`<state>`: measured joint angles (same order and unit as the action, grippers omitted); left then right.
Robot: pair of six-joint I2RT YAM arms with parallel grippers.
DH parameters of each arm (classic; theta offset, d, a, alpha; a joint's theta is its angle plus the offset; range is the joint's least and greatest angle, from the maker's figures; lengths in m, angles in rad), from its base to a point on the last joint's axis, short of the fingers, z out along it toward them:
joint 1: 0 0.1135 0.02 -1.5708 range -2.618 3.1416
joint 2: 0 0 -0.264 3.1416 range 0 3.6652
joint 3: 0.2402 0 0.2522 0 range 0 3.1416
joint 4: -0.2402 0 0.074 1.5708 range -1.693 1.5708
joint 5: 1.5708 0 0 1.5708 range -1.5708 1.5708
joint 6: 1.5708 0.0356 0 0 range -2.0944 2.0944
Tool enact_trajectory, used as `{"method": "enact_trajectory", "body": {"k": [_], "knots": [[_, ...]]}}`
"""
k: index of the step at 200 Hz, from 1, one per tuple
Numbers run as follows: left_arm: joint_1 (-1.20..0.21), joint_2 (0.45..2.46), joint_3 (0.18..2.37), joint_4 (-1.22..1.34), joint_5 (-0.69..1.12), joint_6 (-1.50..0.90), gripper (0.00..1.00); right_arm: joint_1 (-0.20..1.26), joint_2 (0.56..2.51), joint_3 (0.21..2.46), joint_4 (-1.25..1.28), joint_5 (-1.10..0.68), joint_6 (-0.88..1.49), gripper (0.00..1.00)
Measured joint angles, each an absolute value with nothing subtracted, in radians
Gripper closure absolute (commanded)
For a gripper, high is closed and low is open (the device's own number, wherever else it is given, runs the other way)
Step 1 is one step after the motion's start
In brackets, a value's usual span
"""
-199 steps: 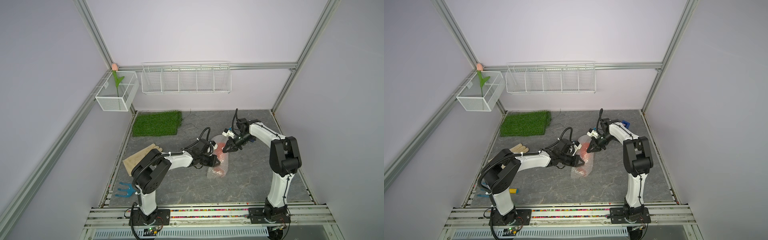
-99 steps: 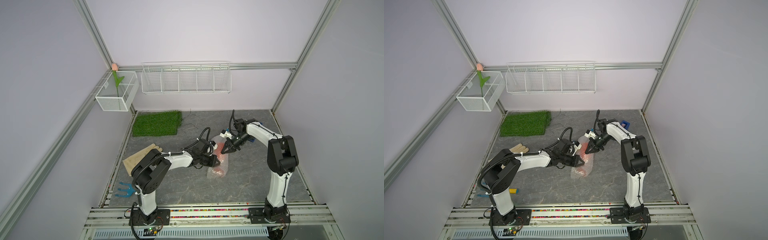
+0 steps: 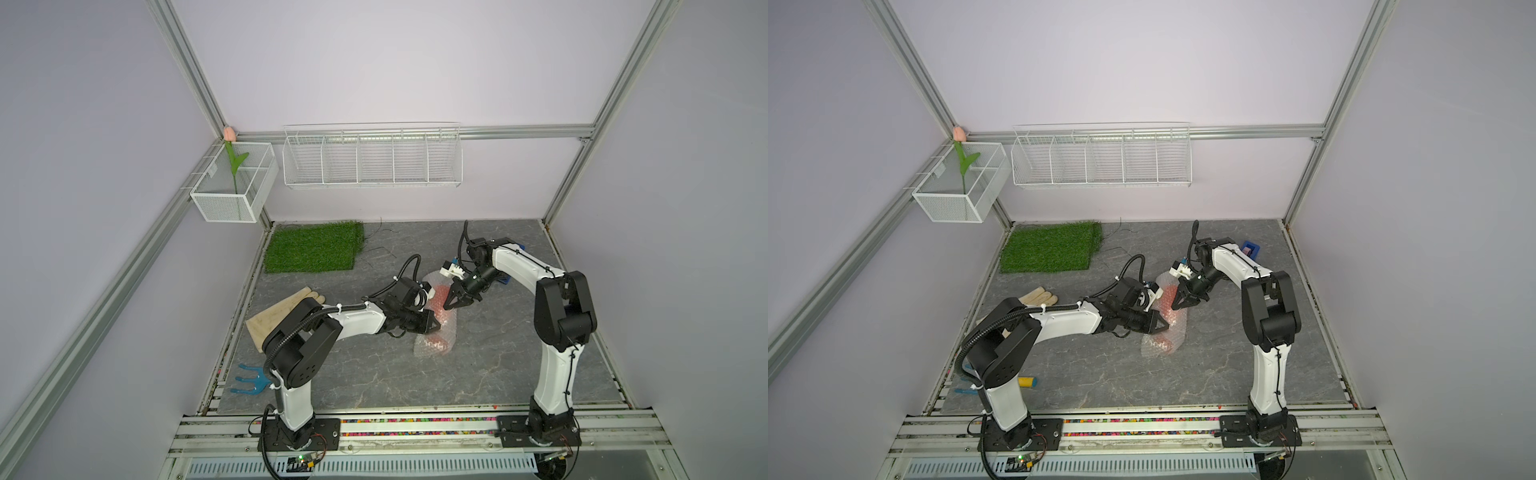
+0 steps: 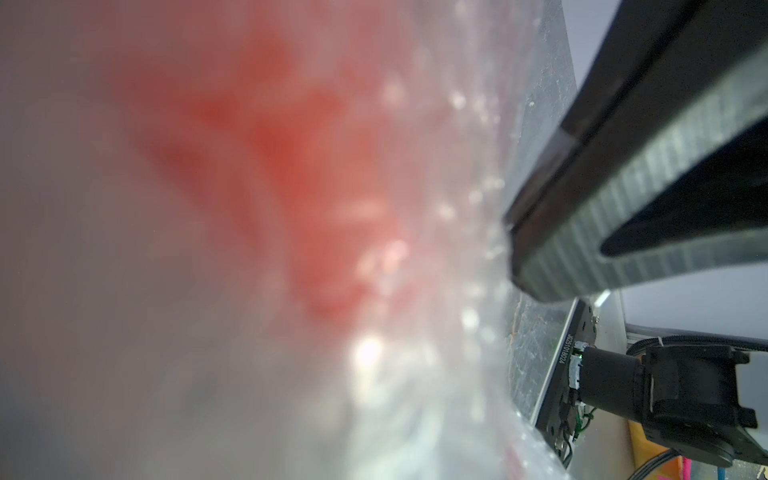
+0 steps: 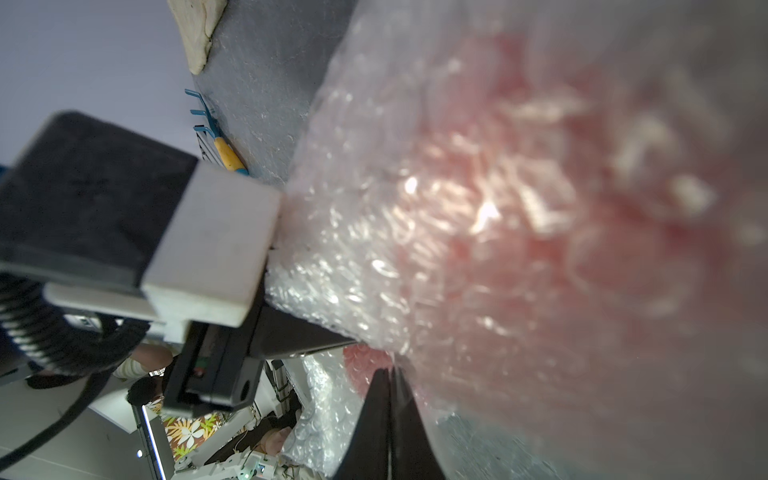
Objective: Wrap wine glasses in bubble wrap
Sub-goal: Stick the tape on the bubble wrap.
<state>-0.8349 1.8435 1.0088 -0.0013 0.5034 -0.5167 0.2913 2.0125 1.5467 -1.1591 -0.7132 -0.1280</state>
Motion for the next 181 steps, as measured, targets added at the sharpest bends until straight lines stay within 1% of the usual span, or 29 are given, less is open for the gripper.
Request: {"method": "enact_trajectory", "body": {"k": [37, 65, 107, 133, 169, 181], "knots": [[-0.835, 1.843, 1.009, -0.001, 0.505, -0.517, 0.87, 0.283, 2.023, 1.561, -1.159, -0.695, -0.12, 0.93], [-0.835, 1.843, 1.009, -0.001, 0.506, -0.517, 0.88, 0.283, 2.036, 1.574, -1.16, -0.688, -0.108, 0.9], [-0.835, 1.843, 1.009, -0.001, 0.506, -0.517, 0.88, 0.283, 2.05, 1.601, -1.172, -0.677, -0.101, 0.89], [-0.835, 1.843, 1.009, -0.001, 0.506, -0.518, 0.88, 0.284, 2.056, 1.617, -1.18, -0.674, -0.094, 0.83], [-0.835, 1.843, 1.009, -0.001, 0.506, -0.518, 0.88, 0.291, 2.058, 1.633, -1.198, -0.668, -0.082, 0.64], [-0.835, 1.843, 1.009, -0.001, 0.506, -0.519, 0.88, 0.293, 2.058, 1.637, -1.204, -0.662, -0.08, 0.6]]}}
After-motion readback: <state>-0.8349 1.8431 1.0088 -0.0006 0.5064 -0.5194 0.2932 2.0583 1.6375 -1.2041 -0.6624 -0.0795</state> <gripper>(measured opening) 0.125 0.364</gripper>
